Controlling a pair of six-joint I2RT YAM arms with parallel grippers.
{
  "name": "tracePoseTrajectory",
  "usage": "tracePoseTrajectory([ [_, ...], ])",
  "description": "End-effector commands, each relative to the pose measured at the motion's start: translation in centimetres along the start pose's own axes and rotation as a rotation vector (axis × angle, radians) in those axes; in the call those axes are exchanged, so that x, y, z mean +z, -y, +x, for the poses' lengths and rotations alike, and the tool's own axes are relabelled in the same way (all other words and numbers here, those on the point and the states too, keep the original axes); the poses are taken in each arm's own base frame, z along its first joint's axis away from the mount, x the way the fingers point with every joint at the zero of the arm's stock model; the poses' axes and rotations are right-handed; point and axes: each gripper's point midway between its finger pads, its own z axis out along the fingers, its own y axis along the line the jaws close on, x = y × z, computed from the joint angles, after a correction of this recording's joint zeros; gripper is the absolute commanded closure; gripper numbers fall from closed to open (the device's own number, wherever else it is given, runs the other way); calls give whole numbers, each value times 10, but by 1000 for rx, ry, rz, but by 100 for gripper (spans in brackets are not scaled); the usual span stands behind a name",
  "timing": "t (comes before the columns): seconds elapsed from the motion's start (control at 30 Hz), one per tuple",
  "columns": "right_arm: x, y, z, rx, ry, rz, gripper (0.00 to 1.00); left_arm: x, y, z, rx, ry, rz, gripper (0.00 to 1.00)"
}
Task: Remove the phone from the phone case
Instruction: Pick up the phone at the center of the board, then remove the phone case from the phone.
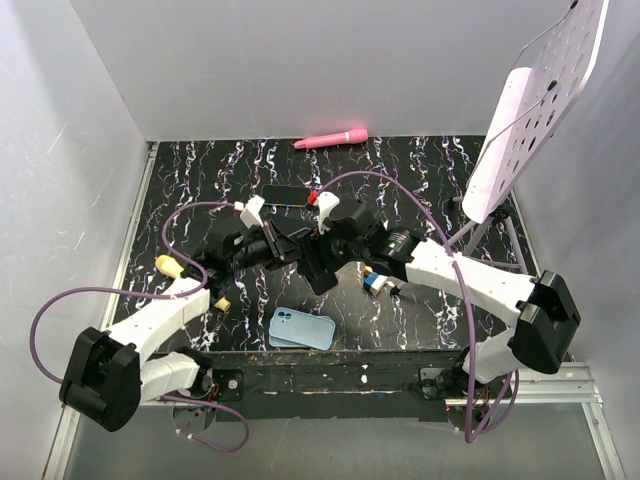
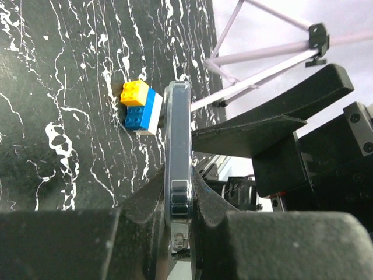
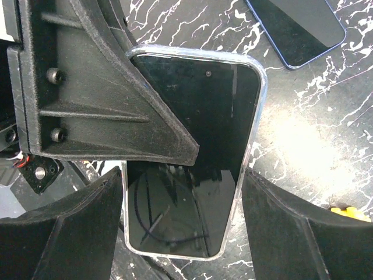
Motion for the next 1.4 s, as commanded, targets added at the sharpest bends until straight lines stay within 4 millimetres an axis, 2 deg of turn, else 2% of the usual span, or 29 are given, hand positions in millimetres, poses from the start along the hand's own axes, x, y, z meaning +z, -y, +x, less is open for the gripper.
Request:
tracePoseTrajectory([
  [0.0, -27, -9, 7, -24, -35, -32, 26, -16, 33, -10, 178, -44, 49, 100],
  [0.1, -45, -6, 34, -11, -72, -49, 23, -20, 43, -14, 238, -85, 99, 100],
  [0.17, -58, -8, 44, 3, -62, -80, 20, -21, 45, -6, 250, -158, 123, 100],
  [0.3, -82, -18, 53, 26, -24, -160, 18, -21, 56, 5, 290, -260, 224, 100],
  [0.4, -91, -21, 55, 88, 16, -234, 16, -23, 66, 7, 310, -292, 289, 100],
  [0.47, -95, -29, 55, 144, 31, -329, 19, -27, 77, 9, 321, -304, 345, 100],
  [0.57, -101, -37, 55, 223, 57, -484, 31, -34, 91, 11, 324, -325, 421, 100],
  [0.67, -109, -46, 50, 242, 95, -619, 39, -36, 93, 12, 331, -325, 426, 100],
  [0.83, -116, -54, 48, 225, 126, -725, 50, -38, 97, 15, 296, -334, 470, 100],
  [1.07, -113, -54, 51, 238, 119, -784, 54, -45, 106, 18, 302, -351, 528, 100],
  [1.37, -110, -58, 43, 226, 115, -848, 60, -50, 111, 21, 325, -388, 559, 100],
])
